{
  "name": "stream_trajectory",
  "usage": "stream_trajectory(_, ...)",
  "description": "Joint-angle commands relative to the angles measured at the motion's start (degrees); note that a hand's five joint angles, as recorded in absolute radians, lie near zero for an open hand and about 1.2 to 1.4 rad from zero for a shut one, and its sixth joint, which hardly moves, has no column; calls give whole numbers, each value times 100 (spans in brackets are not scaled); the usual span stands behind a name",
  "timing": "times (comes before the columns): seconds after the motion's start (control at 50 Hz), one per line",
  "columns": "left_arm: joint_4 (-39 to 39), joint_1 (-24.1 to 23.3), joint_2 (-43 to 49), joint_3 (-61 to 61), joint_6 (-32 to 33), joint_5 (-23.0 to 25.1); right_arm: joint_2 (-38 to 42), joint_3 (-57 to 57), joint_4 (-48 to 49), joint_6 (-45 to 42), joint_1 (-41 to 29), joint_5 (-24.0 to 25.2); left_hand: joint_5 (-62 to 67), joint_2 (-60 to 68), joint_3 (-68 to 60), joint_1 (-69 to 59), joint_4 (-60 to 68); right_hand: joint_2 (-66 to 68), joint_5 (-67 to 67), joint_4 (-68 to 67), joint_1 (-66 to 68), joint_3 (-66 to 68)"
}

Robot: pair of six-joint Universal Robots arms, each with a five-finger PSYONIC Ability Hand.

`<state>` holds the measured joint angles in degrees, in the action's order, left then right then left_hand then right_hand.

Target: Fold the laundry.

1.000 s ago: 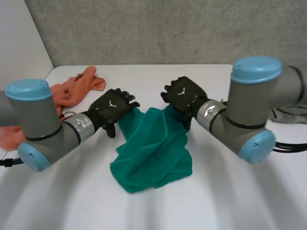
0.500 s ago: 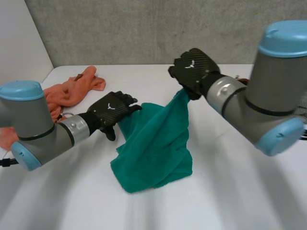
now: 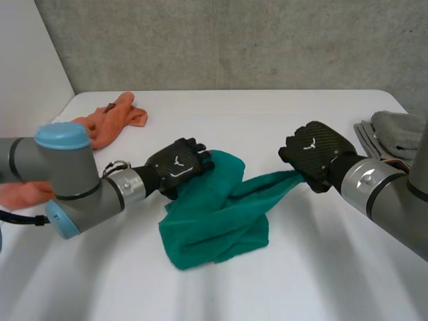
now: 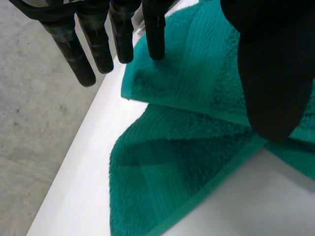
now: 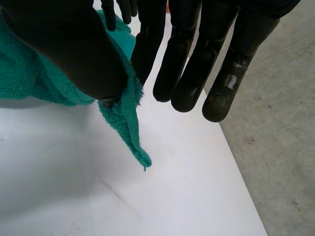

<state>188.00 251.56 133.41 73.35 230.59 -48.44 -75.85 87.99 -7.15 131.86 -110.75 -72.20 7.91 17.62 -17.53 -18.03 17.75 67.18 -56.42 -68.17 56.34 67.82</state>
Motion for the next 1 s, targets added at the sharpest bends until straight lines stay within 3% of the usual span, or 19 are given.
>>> stream_trajectory(0.02,0,-159,211,-190,-14,-8,26,148,144,15,-8,21,1197,1227,-1235,-1185,1213,1282,-1358,-1183,2366,1218)
stream_trajectory(0.04,0,-168,229,-190,-14,-8,26,157,144,15,-8,21,1448,1478,-1486,-1436,1465,1282,-1358,-1183,2366,1218)
stream_trajectory(0.14,44,-203,229,-286,-31,-78,35,201,188,15,1,13,5124,5154,-5162,-5112,5141,1282,-1358,-1183,2366,1218)
stream_trajectory(0.2,61,-282,133,-330,-66,-192,35,157,276,23,54,-40,6204,6234,-6242,-6192,6220,1282,-1358,-1183,2366,1218)
stream_trajectory(0.34,97,-169,-578,-252,-373,-807,44,-334,215,242,370,-233,6209,6238,-6247,-6197,6225,1282,-1358,-1183,2366,1218)
stream_trajectory(0.48,35,209,-1563,336,-953,-922,44,-801,-84,384,388,-409,6209,6238,-6247,-6197,6225,1282,-1358,-1183,2366,1218)
stream_trajectory(0.5,96,253,-1764,564,-1085,-835,35,-827,-154,375,370,-383,6095,6124,-6132,-6082,6111,1282,-1358,-1183,2366,1218)
stream_trajectory(0.58,105,245,-1881,846,-1253,-327,44,-793,-251,331,361,-418,120,149,-158,-108,136,1282,-1358,-1183,2366,1218)
stream_trajectory(0.66,70,227,-1619,856,-1262,254,87,-661,-252,349,370,-427,-29,0,-8,41,-13,1282,-1358,-1183,2366,1218)
stream_trajectory(0.72,79,210,-1249,769,-1235,413,227,-495,-225,375,344,-365,21,50,-58,-9,37,1282,-1358,-1183,2366,1218)
stream_trajectory(1.0,-202,-168,-18,-75,-1060,431,272,-195,-155,366,379,-348,778,807,-815,-765,794,1282,-1358,-1183,2366,1218)
